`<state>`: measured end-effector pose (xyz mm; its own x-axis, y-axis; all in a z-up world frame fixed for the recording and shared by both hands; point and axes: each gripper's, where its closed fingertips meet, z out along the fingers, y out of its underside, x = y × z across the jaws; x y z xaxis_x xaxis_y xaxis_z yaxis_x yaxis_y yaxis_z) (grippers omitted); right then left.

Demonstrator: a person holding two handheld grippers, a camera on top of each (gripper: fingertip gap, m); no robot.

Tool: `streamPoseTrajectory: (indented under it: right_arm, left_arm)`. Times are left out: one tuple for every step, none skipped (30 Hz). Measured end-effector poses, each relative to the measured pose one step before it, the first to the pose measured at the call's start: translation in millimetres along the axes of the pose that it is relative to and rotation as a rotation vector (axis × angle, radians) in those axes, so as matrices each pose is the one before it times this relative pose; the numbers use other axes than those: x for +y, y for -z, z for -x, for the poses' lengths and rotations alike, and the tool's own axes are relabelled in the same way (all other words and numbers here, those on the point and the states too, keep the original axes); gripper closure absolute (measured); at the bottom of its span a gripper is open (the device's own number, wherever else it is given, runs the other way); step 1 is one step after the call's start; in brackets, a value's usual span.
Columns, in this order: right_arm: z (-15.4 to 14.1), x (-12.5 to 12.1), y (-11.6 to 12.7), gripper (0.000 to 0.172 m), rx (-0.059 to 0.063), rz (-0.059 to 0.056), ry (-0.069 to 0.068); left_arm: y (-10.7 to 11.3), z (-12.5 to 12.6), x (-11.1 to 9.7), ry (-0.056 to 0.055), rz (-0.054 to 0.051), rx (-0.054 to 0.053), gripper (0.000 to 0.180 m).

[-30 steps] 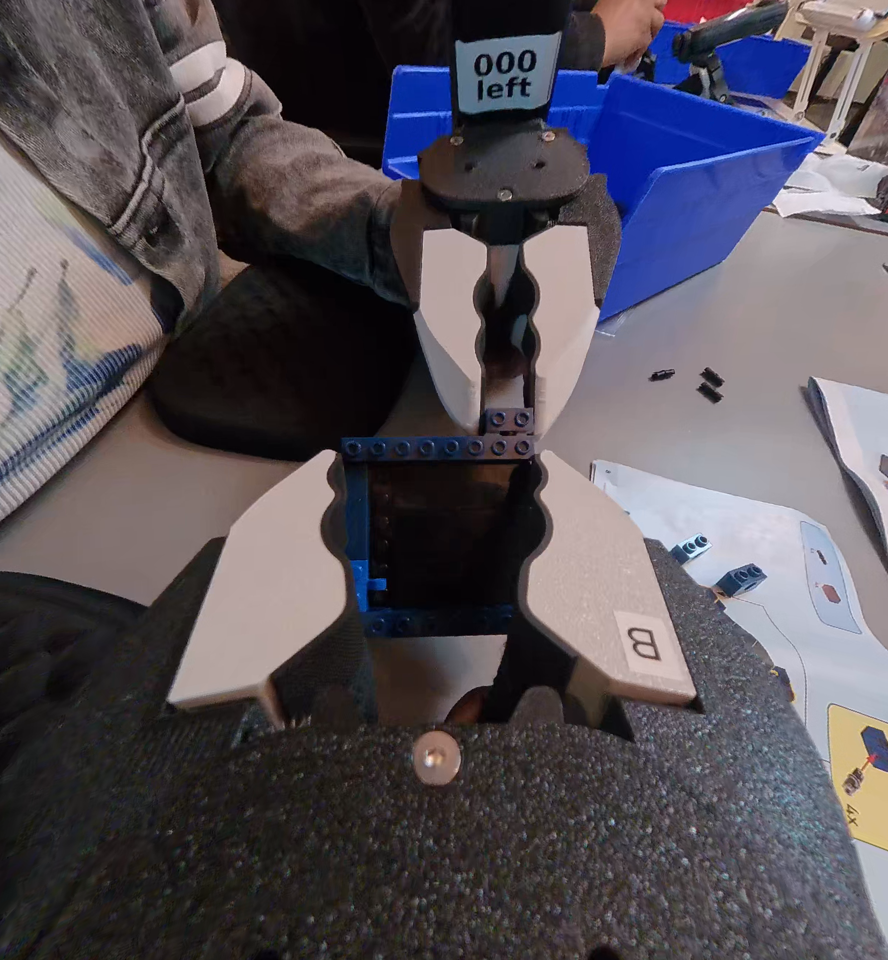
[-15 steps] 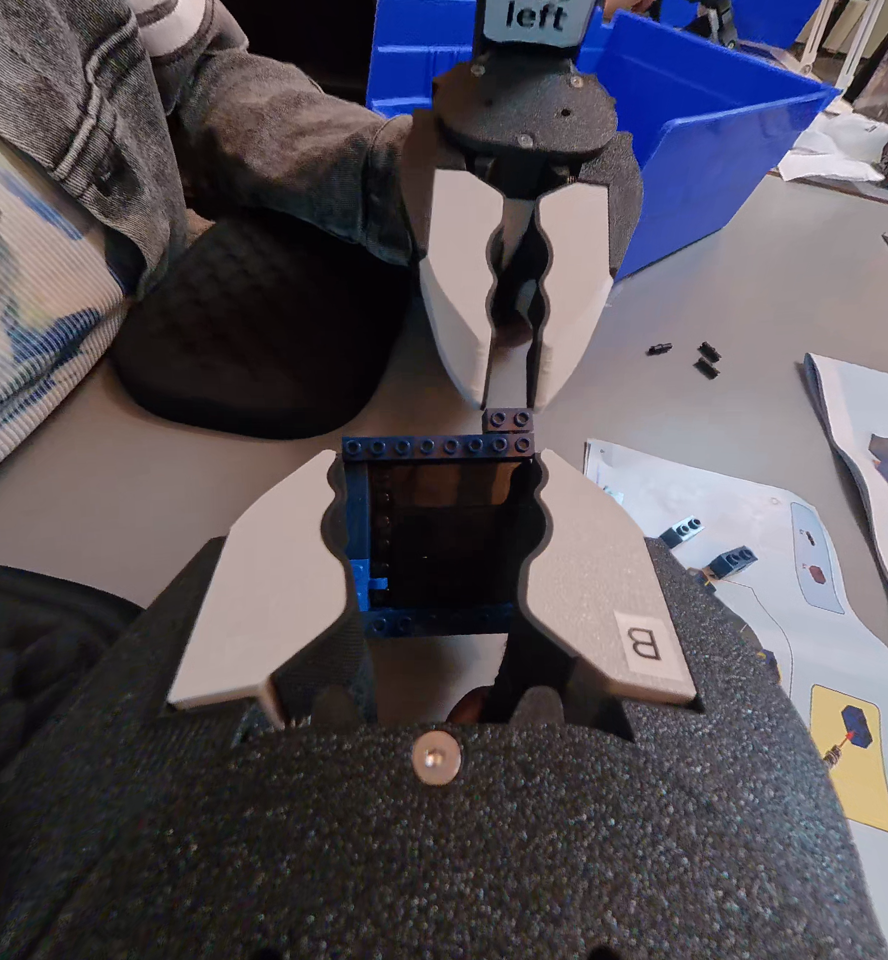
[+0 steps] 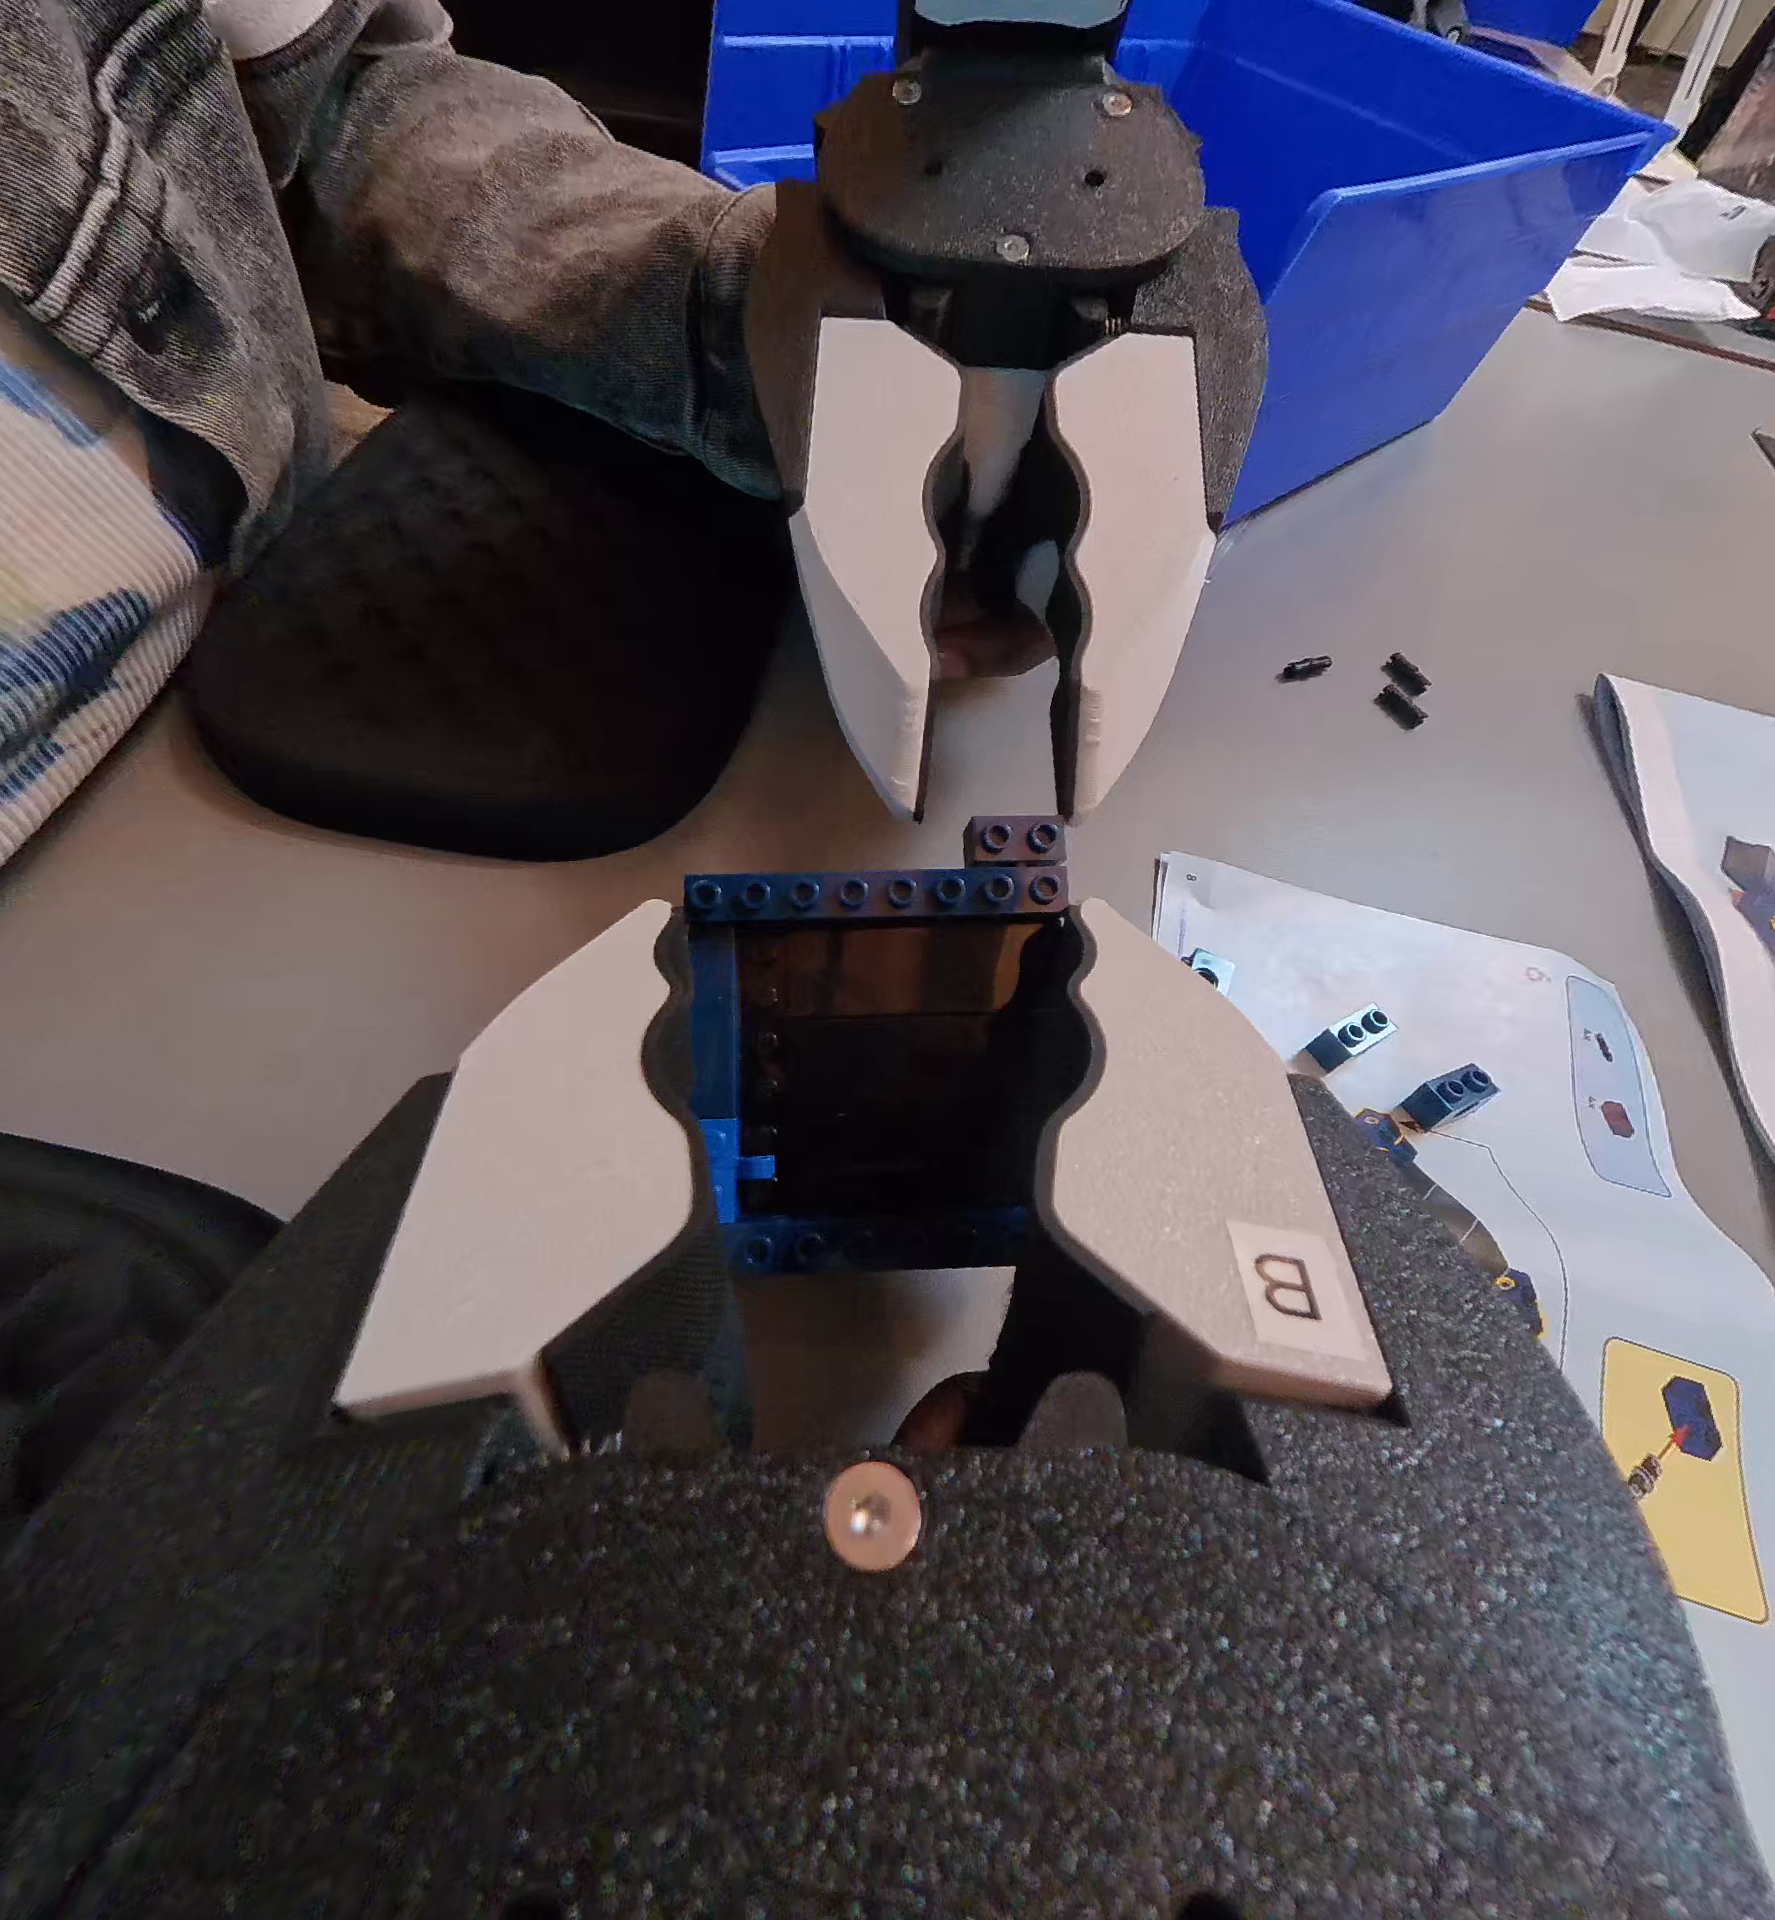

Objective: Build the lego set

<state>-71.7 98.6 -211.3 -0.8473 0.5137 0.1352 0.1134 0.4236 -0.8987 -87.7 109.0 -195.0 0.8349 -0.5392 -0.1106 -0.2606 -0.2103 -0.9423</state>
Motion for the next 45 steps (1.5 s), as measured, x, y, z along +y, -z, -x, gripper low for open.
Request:
streamPoseTrajectory:
  right_arm:
    - [0.79,-0.21,-0.13,0.103,-0.0044,-0.0009,0.0027]
    - [1.2,-0.85,-0.41,0.103,-0.0055,-0.0044,0.0044]
    - [0.97,-0.76,-0.67,0.104,-0.0029,-0.0022,0.0033]
    - [0.4,0.34,-0.56,0.103,-0.0008,0.0035,0.0027]
    - [0.3,0.33,-0.36,0.103,-0.0014,0.0032,0.0017]
    - [0.58,-0.1,-0.11,0.103,-0.0043,-0.0005,0.0005]
    - [0.4,-0.02,-0.06,0.103,-0.0027,-0.0009,0.0006]
    - [0.13,-0.14,-0.09,0.103,-0.0005,-0.0008,0.001]
    - [0.21,-0.33,-0.05,0.104,-0.0013,-0.002,0.0005]
    - [0.29,-0.32,-0.04,0.103,-0.0016,-0.0019,-0.0002]
    - [0.12,-0.11,-0.1,0.103,-0.0016,-0.0008,0.0001]
    - [0.31,0.06,-0.16,0.103,-0.0018,0.0004,0.0006]
    - [0.35,0.1,-0.14,0.103,-0.0023,0.0007,0.0009]
    - [0.39,0.09,-0.15,0.103,-0.0025,0.0007,0.0006]
    - [0.17,0.13,-0.12,0.103,-0.0016,0.0007,0.0001]
    - [0.13,0.15,-0.11,0.103,-0.0012,0.0009,0.0001]
    - [0.18,0.16,-0.1,0.103,-0.0017,0.0009,0.0001]
    - [0.2,0.18,-0.14,0.104,-0.0015,0.0015,0.0003]
    - [0.04,0.39,-0.26,0.103,-0.001,0.0028,0.0]
    - [0.18,0.58,-0.3,0.103,-0.0015,0.0039,-0.0001]
    - [0.28,0.46,-0.22,0.104,-0.0021,0.0037,0.0005]
    - [0.32,0.35,-0.25,0.104,-0.002,0.0027,0.0009]
    - [0.26,0.27,-0.22,0.103,-0.0026,0.0016,0.0002]
    - [0.1,0.21,-0.14,0.103,-0.0027,0.0013,-0.0013]
    - [0.0,0.13,-0.13,0.104,-0.0021,0.0014,-0.0023]
    - [-0.02,0.22,-0.14,0.103,-0.0016,0.0014,-0.0015]
    - [-0.03,0.12,-0.26,0.103,-0.0002,0.0015,0.0004]
    - [0.03,0.29,-0.19,0.104,0.0009,0.0022,0.0021]
    - [0.37,0.29,-0.3,0.103,0.0,0.0031,0.0022]
    - [0.25,0.41,-0.42,0.103,0.0001,0.0035,0.0013]
    - [-0.18,0.26,-0.1,0.103,0.0025,0.0024,0.0001]
    - [-0.96,0.03,-0.04,0.103,0.005,-0.0004,-0.0038]
    - [-1.44,-0.34,0.14,0.103,0.0049,-0.0029,-0.0075]
    - [-0.85,-0.4,0.17,0.104,0.0025,-0.004,-0.0044]
    - [-0.4,-0.61,0.18,0.104,0.0025,-0.0047,0.0035]
    - [-0.25,-0.82,0.26,0.103,0.0042,-0.0051,0.0074]
    - [-0.11,-0.7,0.24,0.103,0.0033,-0.004,0.0048]
    - [0.04,-0.48,0.05,0.103,0.0004,-0.0015,0.0012]
    - [0.1,-0.06,-0.09,0.103,0.0001,0.0013,0.0002]
    - [-0.32,0.48,-0.12,0.103,0.003,0.0034,0.0002]
    - [-0.42,0.53,-0.19,0.103,0.0035,0.0042,0.0001]
    - [-0.2,0.38,-0.22,0.103,0.0022,0.0041,0.0001]
    - [-0.54,0.26,-0.59,0.103,0.0068,0.0056,0.0025]
    - [-1.25,0.46,-0.61,0.103,0.0152,0.01,0.0105]
    - [-1.33,0.61,-0.64,0.104,0.0187,0.0147,0.0195]
  left_arm:
    - [-0.25,0.3,0.32,-0.0007,0.003,-0.0033,0.156]
    - [-0.7,2.02,1.06,0.0037,0.0089,-0.0151,0.15]
    - [-0.67,0.57,0.85,0.0021,0.008,-0.0035,0.147]
    - [-0.23,-2.11,0.33,-0.0057,0.0027,0.014,0.15]
    - [-0.1,-2.97,0.21,-0.0114,0.0011,0.0169,0.158]
    - [-0.38,-0.38,0.49,-0.0078,0.0045,-0.0024,0.161]
    - [-0.11,0.39,0.13,-0.0029,0.0012,-0.0051,0.164]
    - [0.05,0.04,-0.08,0.0018,-0.0013,0.0006,0.164]
    - [0.29,0.21,-0.26,0.0039,-0.0023,0.0015,0.164]
    - [0.11,-0.34,-0.25,0.0007,-0.0021,0.0038,0.164]
    - [0.17,-0.19,-0.05,-0.0002,-0.0012,0.002,0.164]
    - [0.03,-0.39,0.05,0.0,0.0004,0.003,0.164]
    - [-0.05,-0.36,0.03,-0.0005,0.0004,0.0035,0.164]
    - [0.03,-0.45,0.14,-0.0018,0.0004,0.0033,0.164]
    - [0.0,-0.2,0.05,-0.002,0.0009,0.0003,0.164]
    - [-0.09,-0.13,0.18,-0.0019,0.0014,0.0,0.164]
    - [-0.1,-0.18,0.16,-0.0019,0.0012,0.0004,0.165]
    - [-0.07,-0.21,0.15,-0.0026,0.0012,0.0,0.165]
    - [-0.14,-0.19,0.51,-0.0041,0.0032,-0.0014,0.165]
    - [-0.23,-0.11,0.56,-0.0036,0.0048,-0.0009,0.165]
    - [-0.25,-0.34,0.51,-0.0021,0.0042,0.0017,0.165]
    - [-0.13,-0.32,0.44,-0.0009,0.0028,0.0023,0.165]
    - [-0.05,-0.42,0.09,-0.0003,0.0011,0.0032,0.165]
    - [-0.19,-0.11,0.23,0.0002,0.0018,0.0013,0.165]
    - [-0.08,0.02,0.25,-0.0005,0.0019,-0.0008,0.165]
    - [-0.17,0.05,0.21,-0.0004,0.0017,-0.0007,0.165]
    - [-0.17,-0.08,0.14,-0.0009,0.0013,-0.0004,0.165]
    - [-0.08,-0.1,0.24,-0.0005,0.0018,0.0002,0.165]
    - [-0.12,-0.4,0.28,-0.002,0.0026,0.002,0.165]
    - [-0.22,-0.47,0.54,-0.0028,0.0037,0.0016,0.165]
    - [-0.15,0.05,0.18,-0.0011,0.0016,-0.0014,0.165]
    - [0.07,0.78,-0.2,0.0022,-0.0016,-0.0052,0.165]
    - [0.28,0.72,-0.32,0.005,-0.0033,-0.0025,0.165]
    - [0.36,0.79,-0.41,0.0085,-0.0032,-0.0002,0.165]
    - [0.36,0.01,-0.4,0.0081,-0.0039,0.0055,0.164]
    - [0.44,0.07,-0.45,0.0064,-0.0043,0.0044,0.164]
    - [0.47,-0.02,-0.59,0.0042,-0.0052,0.0031,0.164]
    - [0.36,-0.23,-0.45,0.0009,-0.0038,0.0029,0.164]
    - [0.06,-0.26,0.09,-0.0014,-0.0002,0.0012,0.164]
    - [-0.16,0.23,0.35,-0.0006,0.0032,-0.0032,0.164]
    - [-0.23,0.59,0.62,0.0009,0.005,-0.006,0.164]
    - [-0.07,0.42,0.51,0.0011,0.0042,-0.0038,0.164]
    - [0.11,1.23,0.43,0.0065,0.0029,-0.0071,0.164]
    - [0.24,1.19,0.47,0.014,0.0028,-0.0035,0.164]
    - [0.13,0.77,0.38,0.0207,0.003,0.0015,0.164]
